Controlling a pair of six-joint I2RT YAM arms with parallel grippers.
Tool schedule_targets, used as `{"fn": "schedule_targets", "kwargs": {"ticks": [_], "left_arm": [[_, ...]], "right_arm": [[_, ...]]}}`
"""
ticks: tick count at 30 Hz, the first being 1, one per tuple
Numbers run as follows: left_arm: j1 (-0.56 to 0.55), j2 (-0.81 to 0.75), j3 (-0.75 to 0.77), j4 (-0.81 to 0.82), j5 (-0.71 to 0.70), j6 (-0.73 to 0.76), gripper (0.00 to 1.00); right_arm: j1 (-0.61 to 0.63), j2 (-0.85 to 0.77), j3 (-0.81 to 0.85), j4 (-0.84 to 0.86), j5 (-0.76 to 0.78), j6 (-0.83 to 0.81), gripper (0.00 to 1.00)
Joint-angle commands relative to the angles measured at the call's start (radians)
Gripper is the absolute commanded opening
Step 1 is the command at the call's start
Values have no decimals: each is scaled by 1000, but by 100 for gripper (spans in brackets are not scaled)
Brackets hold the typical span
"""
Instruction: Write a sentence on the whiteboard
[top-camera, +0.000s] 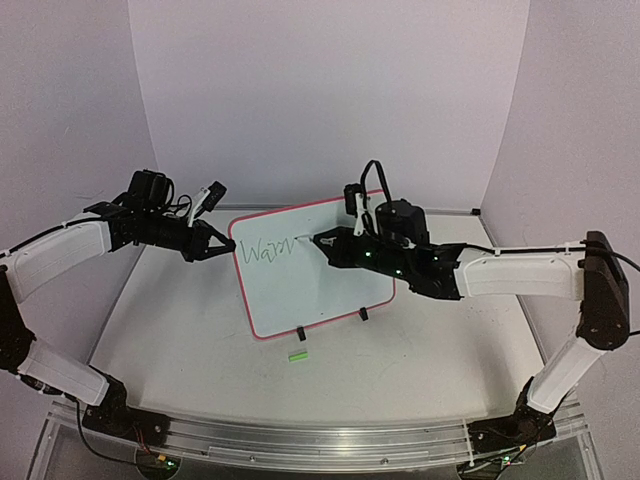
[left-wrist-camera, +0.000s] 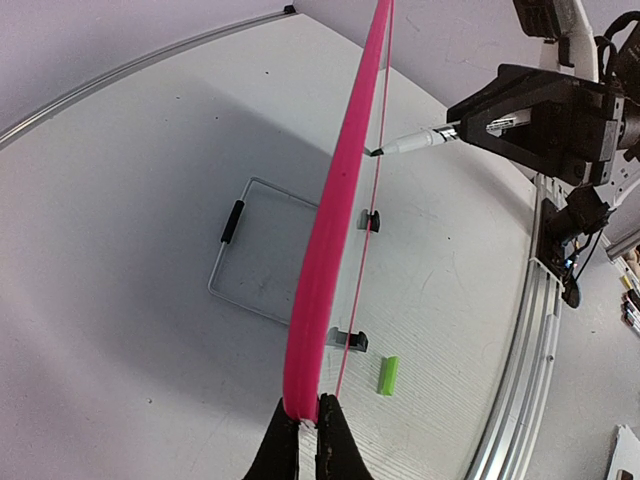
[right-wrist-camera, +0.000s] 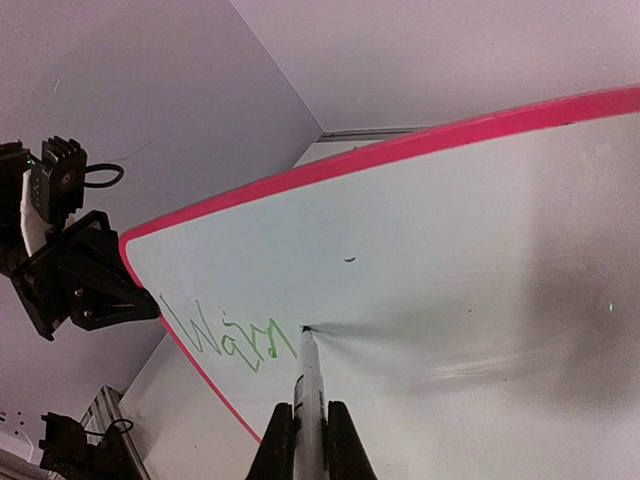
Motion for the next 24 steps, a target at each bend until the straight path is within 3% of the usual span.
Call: {"fn": "schedule_targets", "kwargs": {"ticks": [1, 16, 24], "left_arm": [[-28, 16, 11, -44, -19, 38, 0], [-30, 17, 10, -45, -22, 38, 0], [-32, 17, 10, -45, -22, 38, 0]], "right_arm": [[-11, -41, -29, 26, 85, 19, 0], [-10, -25, -78, 5, 71, 43, 0], [-10, -96, -67, 8, 19, -5, 0]]}}
